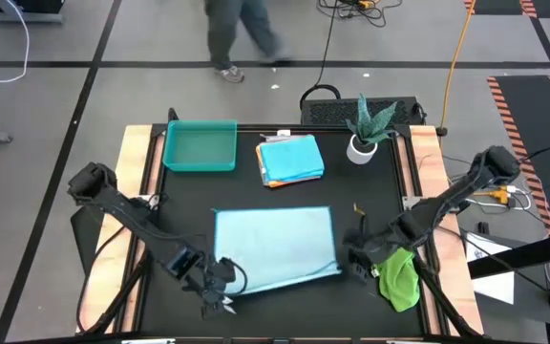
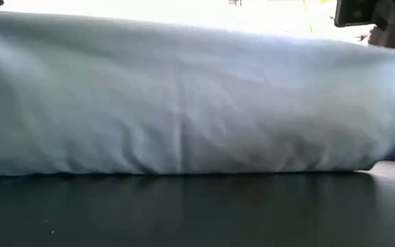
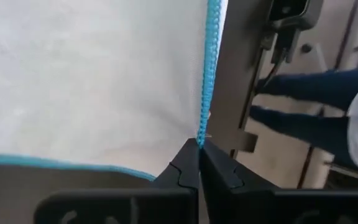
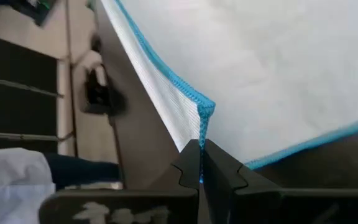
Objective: Fold microfiber towels
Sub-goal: Fold the light blue microfiber towel
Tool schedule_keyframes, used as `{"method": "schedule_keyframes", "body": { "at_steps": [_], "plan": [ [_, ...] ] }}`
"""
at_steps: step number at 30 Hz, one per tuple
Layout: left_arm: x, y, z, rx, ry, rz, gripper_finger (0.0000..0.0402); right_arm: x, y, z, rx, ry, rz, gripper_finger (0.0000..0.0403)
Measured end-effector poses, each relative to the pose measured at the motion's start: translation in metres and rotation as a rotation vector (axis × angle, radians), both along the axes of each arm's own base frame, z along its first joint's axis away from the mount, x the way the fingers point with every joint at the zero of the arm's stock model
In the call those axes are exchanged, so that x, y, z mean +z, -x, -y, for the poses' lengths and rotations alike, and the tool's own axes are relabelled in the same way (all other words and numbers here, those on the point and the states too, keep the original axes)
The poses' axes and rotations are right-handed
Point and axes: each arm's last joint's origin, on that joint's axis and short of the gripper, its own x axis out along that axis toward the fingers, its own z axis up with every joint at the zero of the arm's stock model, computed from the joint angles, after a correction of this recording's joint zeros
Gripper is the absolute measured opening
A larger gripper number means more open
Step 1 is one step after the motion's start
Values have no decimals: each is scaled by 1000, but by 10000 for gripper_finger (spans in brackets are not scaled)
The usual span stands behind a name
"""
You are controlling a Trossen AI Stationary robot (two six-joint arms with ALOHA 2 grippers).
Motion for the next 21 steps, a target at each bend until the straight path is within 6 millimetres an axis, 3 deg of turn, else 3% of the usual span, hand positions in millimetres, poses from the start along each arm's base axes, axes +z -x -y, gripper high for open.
{"method": "schedule_keyframes", "body": {
  "at_steps": [4, 10, 16, 21],
  "plan": [
    [-18, 5, -1, 30, 27, -5, 38, -18, -2, -9, 40, 12, -91, 10],
    [-23, 3, -7, 80, 66, -48, 95, -35, -8, -17, 134, -35, -181, 69],
    [-19, -5, -11, 168, 121, -23, 135, -19, -22, -23, 171, -177, -1, 124],
    [-20, -12, -27, 397, -121, 144, 138, -15, -25, -19, 110, -93, 88, 122]
  ]
}}
